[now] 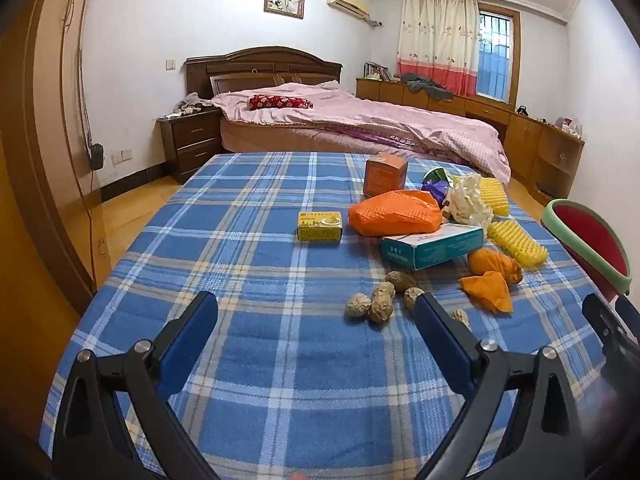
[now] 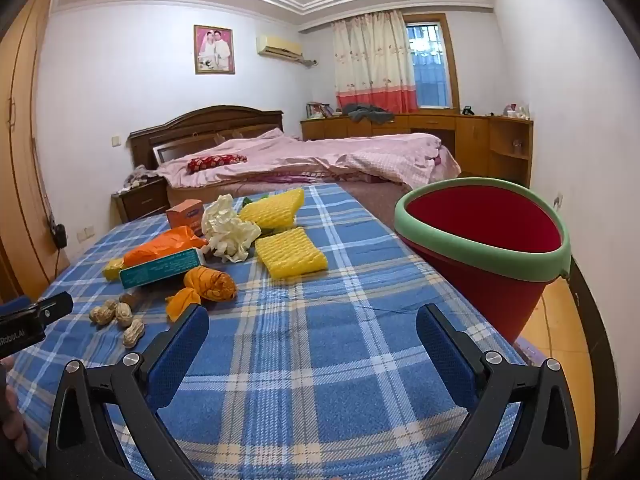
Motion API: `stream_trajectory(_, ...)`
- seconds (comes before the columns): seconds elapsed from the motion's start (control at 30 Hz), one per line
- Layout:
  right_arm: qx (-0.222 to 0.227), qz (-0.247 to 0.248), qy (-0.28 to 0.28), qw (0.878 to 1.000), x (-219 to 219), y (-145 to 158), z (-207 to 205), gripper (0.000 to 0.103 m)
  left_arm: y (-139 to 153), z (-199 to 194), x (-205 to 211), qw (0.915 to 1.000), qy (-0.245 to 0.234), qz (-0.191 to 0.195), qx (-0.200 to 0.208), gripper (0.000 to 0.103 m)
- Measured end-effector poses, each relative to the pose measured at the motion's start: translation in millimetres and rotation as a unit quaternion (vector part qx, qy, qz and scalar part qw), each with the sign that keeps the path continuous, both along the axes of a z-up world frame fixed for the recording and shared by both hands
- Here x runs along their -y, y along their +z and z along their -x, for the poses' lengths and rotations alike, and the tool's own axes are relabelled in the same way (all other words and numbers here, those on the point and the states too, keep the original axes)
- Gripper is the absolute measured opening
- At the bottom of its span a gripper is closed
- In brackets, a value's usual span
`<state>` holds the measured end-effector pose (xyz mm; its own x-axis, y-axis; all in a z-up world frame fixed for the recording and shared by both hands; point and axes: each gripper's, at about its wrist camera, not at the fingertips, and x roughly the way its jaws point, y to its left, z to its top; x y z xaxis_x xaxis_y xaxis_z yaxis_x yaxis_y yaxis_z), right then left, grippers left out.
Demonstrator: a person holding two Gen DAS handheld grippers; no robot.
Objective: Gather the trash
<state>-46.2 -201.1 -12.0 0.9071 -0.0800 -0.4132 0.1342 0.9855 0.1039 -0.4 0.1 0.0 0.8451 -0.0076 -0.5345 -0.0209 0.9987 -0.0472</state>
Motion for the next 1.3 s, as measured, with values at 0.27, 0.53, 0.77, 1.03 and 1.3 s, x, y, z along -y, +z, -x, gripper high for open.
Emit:
stream_trajectory(0.27,-0.001,0.004,0.001,1.0,-1,0,0,0.103,2,12,5,1.0,-0.002,-0.005,0.005,0.098)
stream_trajectory(0.53,-0.001,0.005,0.0,1.0,-1,0,0,0.103,-2,-1,-1,0.9999,0.001,0.004,-0.012,0.098)
stream_trajectory(0.77,-0.001,0.006,0.001,1.0,-1,1,-1,0.103,-1,-1,-1,0.9999,0.001,0.004,-0.012,0.098)
stream_trajectory(1.03,-0.001,0.008,0.0,1.0,-1,-1,1,0.103,-1,-2,-1,0.9999,0.001,0.004,-0.012,0.098)
stream_trajectory(1.3,-0.001,0.009,0.001,1.0,-2,0,1,0.103,-1,-2,-1,0.9999,0.001,0.004,-0.012,0.098)
